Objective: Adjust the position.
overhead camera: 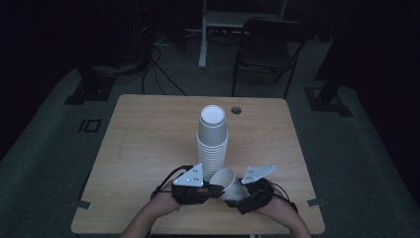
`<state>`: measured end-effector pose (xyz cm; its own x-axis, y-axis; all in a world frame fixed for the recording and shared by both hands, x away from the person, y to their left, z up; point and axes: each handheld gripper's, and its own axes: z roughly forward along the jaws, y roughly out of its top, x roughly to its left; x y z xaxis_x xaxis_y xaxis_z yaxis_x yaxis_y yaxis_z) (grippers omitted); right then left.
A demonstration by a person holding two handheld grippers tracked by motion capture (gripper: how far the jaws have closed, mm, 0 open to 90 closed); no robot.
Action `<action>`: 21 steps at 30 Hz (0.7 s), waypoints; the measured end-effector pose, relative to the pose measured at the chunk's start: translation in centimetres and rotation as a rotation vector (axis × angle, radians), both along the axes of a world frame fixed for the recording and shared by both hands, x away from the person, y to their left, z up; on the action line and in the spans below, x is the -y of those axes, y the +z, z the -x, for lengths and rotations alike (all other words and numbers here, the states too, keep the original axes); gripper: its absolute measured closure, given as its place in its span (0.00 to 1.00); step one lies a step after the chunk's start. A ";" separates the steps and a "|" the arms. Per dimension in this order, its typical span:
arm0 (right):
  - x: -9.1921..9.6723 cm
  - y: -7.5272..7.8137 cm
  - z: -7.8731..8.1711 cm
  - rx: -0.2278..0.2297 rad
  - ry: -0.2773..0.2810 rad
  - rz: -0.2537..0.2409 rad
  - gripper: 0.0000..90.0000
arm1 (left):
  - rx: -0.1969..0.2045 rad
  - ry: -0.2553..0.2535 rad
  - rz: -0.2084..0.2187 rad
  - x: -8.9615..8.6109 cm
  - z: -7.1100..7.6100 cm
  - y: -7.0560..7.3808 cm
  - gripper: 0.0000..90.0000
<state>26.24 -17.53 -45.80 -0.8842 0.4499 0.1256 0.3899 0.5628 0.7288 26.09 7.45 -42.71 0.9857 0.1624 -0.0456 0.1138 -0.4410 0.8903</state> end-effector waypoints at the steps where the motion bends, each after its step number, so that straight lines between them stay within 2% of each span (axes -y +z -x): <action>1: 0.7 0.3 -0.1 0.003 -0.022 -0.024 0.23 | -0.001 0.018 0.026 -0.3 -0.1 0.2 0.74; 2: 0.7 0.3 -0.1 0.003 -0.022 -0.024 0.23 | -0.001 0.018 0.026 -0.3 -0.1 0.2 0.66; 3: 1.4 0.7 -0.2 0.018 -0.053 -0.032 0.23 | -0.008 0.045 0.045 -0.6 -0.2 0.3 0.58; 5: 2.2 1.2 -0.3 0.035 -0.088 -0.053 0.23 | -0.011 0.052 0.050 -0.8 -0.2 0.4 0.54; 6: 2.6 1.5 -0.4 0.040 -0.094 -0.060 0.23 | -0.007 0.081 0.061 -1.2 -0.3 0.4 0.47; 7: 2.6 1.5 -0.4 0.040 -0.094 -0.060 0.23 | -0.007 0.081 0.061 -1.2 -0.3 0.4 0.45; 8: 3.4 2.1 -0.4 0.060 -0.133 -0.089 0.23 | -0.029 0.095 0.080 -1.7 -0.5 0.3 0.45; 9: 3.8 2.3 -0.4 0.067 -0.140 -0.102 0.23 | -0.029 0.095 0.080 -1.7 -0.5 0.3 0.44; 10: 4.1 2.6 -0.4 0.086 -0.168 -0.117 0.23 | -0.057 0.114 0.094 -1.9 -0.7 0.2 0.40; 11: 4.1 2.6 -0.4 0.086 -0.168 -0.117 0.23 | -0.057 0.114 0.094 -1.9 -0.7 0.2 0.37; 12: 4.6 3.0 -0.2 0.101 -0.185 -0.169 0.23 | -0.092 0.134 0.107 -1.9 -0.9 0.1 0.35; 13: 4.6 3.0 -0.2 0.101 -0.185 -0.169 0.23 | -0.092 0.134 0.107 -1.9 -0.9 0.1 0.32; 14: 4.8 3.4 0.2 0.132 -0.204 -0.215 0.23 | -0.110 0.138 0.111 -1.8 -0.9 0.0 0.29; 15: 4.7 3.5 0.4 0.146 -0.210 -0.223 0.23 | -0.126 0.140 0.123 -1.4 -1.0 0.0 0.28; 17: 4.7 3.5 0.8 0.159 -0.218 -0.244 0.23 | -0.131 0.134 0.130 -1.0 -1.0 0.2 0.19; 21: 4.5 3.3 1.1 0.170 -0.228 -0.240 0.23 | -0.118 0.146 0.142 -0.3 -1.0 0.5 0.16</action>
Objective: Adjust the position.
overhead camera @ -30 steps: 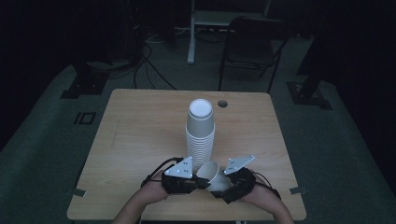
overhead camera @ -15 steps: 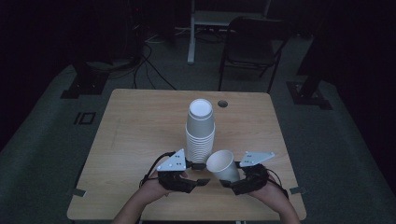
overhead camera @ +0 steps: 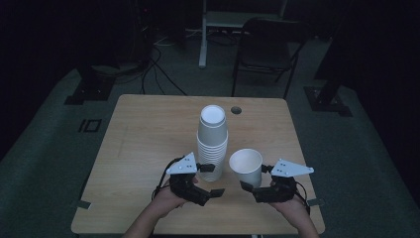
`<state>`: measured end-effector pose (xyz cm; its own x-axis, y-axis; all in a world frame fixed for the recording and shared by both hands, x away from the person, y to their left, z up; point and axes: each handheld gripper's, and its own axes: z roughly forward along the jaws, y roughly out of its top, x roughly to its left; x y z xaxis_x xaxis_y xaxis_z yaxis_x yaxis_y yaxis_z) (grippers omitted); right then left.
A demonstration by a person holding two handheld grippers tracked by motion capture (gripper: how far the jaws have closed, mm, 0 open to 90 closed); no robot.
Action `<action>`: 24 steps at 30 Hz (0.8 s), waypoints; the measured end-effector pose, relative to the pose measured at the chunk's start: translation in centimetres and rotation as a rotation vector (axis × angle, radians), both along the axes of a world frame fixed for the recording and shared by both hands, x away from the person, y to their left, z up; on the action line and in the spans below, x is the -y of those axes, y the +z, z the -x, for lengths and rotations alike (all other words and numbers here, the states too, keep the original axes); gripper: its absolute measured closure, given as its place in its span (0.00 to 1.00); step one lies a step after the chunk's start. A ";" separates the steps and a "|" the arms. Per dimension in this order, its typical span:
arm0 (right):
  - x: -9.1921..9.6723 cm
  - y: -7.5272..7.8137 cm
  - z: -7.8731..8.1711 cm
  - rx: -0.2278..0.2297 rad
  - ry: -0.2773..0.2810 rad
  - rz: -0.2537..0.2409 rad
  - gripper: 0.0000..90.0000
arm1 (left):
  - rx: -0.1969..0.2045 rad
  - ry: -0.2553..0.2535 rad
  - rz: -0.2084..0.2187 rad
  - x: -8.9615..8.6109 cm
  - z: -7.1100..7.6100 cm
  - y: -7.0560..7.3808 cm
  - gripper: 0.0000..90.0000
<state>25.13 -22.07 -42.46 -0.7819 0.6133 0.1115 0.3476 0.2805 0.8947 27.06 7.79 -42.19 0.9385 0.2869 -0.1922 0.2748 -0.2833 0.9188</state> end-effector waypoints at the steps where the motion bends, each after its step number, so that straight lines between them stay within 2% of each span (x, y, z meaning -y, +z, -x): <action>1: 0.0 -0.1 0.0 0.005 -0.012 0.002 0.23 | 0.005 0.002 0.006 0.2 0.0 0.1 0.16; 3: 0.0 -0.5 0.1 0.009 -0.031 0.005 0.23 | -0.004 -0.010 0.014 0.4 -0.1 0.1 0.15; 5: 0.1 -0.8 0.3 0.024 -0.038 -0.019 0.23 | -0.009 -0.025 0.011 0.5 0.0 -0.1 0.15; 6: 0.3 -0.8 0.4 0.039 -0.053 -0.034 0.23 | -0.016 -0.027 0.008 0.6 0.0 -0.2 0.15; 9: 0.8 -1.0 0.7 0.077 -0.082 -0.124 0.23 | -0.017 -0.029 -0.015 0.9 0.2 -0.7 0.12; 10: 0.8 -1.0 0.8 0.087 -0.094 -0.131 0.23 | -0.015 -0.020 -0.016 0.9 0.2 -0.8 0.12; 14: 0.8 -1.4 0.7 0.115 -0.157 -0.116 0.23 | -0.025 0.003 -0.008 0.5 0.4 -1.6 0.12; 16: 0.8 -1.6 0.6 0.142 -0.218 -0.110 0.23 | -0.023 0.025 -0.014 0.1 0.5 -2.2 0.11; 17: 0.8 -1.6 0.6 0.142 -0.218 -0.110 0.23 | -0.023 0.025 -0.014 0.1 0.5 -2.2 0.11; 19: 1.1 -2.1 0.1 0.153 -0.282 -0.110 0.23 | -0.035 0.060 -0.037 -1.0 0.7 -3.5 0.11; 24: 1.2 -2.9 -0.6 0.163 -0.361 -0.084 0.23 | -0.024 0.162 -0.072 -2.9 0.9 -5.0 0.10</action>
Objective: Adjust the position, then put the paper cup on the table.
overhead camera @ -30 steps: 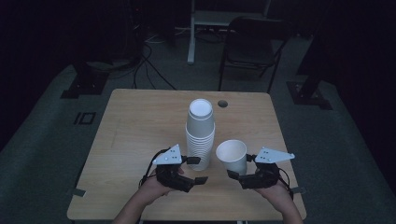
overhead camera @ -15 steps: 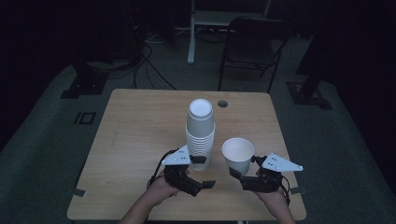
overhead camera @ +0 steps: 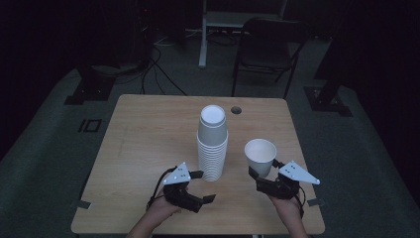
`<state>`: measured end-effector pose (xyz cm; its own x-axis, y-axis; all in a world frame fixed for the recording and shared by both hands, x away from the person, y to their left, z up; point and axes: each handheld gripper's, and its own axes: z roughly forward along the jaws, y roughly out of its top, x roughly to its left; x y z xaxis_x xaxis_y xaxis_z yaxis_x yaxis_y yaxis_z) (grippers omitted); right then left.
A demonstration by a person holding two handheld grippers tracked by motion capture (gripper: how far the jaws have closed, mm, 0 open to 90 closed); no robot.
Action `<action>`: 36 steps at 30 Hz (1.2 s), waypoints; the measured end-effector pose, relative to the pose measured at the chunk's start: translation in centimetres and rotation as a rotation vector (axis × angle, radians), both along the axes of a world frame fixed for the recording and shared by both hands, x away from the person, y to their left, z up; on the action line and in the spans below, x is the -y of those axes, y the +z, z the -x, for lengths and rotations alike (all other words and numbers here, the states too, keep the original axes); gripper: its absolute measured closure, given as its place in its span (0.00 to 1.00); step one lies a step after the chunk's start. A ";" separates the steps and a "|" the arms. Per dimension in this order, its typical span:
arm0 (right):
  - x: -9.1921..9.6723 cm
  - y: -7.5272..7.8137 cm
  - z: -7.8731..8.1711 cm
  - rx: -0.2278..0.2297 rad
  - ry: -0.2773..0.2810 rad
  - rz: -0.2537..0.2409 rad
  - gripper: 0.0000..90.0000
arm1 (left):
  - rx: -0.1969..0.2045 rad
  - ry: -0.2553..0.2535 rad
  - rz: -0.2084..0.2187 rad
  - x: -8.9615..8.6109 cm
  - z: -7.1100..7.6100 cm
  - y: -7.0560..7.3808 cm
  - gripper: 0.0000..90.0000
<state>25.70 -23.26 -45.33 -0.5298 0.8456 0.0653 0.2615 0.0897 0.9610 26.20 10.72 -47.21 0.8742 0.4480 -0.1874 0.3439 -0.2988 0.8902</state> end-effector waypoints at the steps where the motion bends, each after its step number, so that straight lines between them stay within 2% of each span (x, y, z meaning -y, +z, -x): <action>1: 0.0 -0.2 -0.2 -0.005 -0.014 0.006 0.23 | -0.001 0.027 -0.004 -0.5 -0.1 -0.2 0.10; 4: 0.2 -0.6 -0.8 -0.022 -0.047 0.001 0.23 | -0.006 0.104 -0.019 -2.0 -0.2 -0.9 0.06; 6: 0.3 -0.9 -1.0 -0.022 -0.064 0.000 0.23 | -0.008 0.129 -0.026 -2.7 -0.3 -1.2 0.04; 12: 0.4 -1.3 -1.7 -0.045 -0.073 -0.004 0.23 | -0.014 0.226 -0.097 -5.1 -0.3 -2.4 0.04; 24: 0.4 -2.0 -3.1 -0.086 -0.081 -0.021 0.23 | -0.015 0.356 -0.186 -8.3 0.0 -3.7 0.04; 29: 0.6 -2.6 -4.2 -0.098 -0.097 -0.035 0.22 | -0.041 0.402 -0.190 -10.1 0.2 -4.2 0.04; 32: 0.7 -3.0 -5.0 -0.101 -0.109 -0.027 0.22 | -0.052 0.429 -0.194 -11.1 0.4 -4.5 0.03; 36: 0.7 -3.6 -6.0 -0.105 -0.111 -0.033 0.22 | -0.062 0.468 -0.184 -12.8 0.7 -4.9 0.02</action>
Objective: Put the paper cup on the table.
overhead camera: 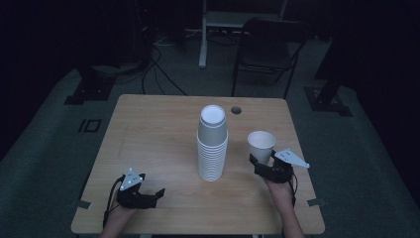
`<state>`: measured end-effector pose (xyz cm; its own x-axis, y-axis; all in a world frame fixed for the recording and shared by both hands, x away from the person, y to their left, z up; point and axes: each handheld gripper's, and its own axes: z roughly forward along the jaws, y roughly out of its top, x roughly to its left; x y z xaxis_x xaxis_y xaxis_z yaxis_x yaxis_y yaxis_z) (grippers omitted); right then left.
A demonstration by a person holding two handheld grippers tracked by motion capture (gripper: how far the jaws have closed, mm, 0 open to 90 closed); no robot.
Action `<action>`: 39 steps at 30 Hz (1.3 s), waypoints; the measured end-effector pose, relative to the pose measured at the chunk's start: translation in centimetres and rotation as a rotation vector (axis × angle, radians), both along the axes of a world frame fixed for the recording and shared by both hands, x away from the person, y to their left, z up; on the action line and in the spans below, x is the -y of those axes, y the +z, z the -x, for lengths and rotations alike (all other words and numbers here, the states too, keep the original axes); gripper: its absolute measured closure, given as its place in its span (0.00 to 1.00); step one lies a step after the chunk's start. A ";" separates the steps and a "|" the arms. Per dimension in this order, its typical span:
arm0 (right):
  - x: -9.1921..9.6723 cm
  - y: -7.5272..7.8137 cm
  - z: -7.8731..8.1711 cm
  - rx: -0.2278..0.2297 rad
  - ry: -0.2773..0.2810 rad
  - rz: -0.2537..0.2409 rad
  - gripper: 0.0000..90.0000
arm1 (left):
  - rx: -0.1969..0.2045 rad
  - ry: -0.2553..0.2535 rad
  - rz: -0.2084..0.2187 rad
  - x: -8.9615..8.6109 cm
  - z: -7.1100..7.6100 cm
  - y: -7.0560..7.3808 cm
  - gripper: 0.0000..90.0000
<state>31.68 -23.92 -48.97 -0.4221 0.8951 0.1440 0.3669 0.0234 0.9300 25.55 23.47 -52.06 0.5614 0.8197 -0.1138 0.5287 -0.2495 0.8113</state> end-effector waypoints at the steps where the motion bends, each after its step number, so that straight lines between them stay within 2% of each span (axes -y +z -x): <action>1: 0.0 -0.1 -0.2 -0.001 0.001 0.001 0.22 | -0.008 0.011 -0.001 -0.5 0.0 -0.1 0.02; 4: 0.0 -0.6 -0.9 -0.007 -0.011 -0.001 0.22 | -0.015 0.036 0.014 -1.5 0.1 -0.3 0.01; 8: -0.2 -1.3 -1.8 -0.023 -0.022 0.009 0.22 | -0.029 0.068 -0.004 -2.5 0.3 -0.7 0.01; 14: -0.4 -2.0 -2.8 -0.035 -0.035 0.024 0.22 | -0.061 0.110 -0.006 -3.7 0.5 -1.5 0.01; 17: -0.5 -2.3 -3.4 -0.041 -0.047 0.026 0.22 | -0.069 0.117 -0.028 -4.0 0.6 -1.8 0.01; 27: -1.4 -4.5 -4.8 -0.100 -0.039 0.058 0.22 | -0.069 0.119 -0.014 -4.2 0.8 -2.0 0.01; 31: -1.8 -5.3 -4.9 -0.116 -0.033 0.083 0.22 | -0.069 0.113 -0.027 -4.1 0.9 -2.1 0.01; 36: -2.0 -5.5 -5.0 -0.125 -0.018 0.113 0.22 | -0.065 0.113 -0.030 -4.0 0.9 -2.2 0.01; 39: -1.9 -5.5 -5.0 -0.126 -0.019 0.113 0.22 | -0.065 0.114 -0.029 -4.0 0.9 -2.2 0.01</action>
<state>36.72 -21.98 -54.44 -0.3903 0.9160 0.0929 0.4817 0.1171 0.8685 24.65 27.43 -54.25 0.4568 0.8811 -0.1224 0.6064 -0.2078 0.7675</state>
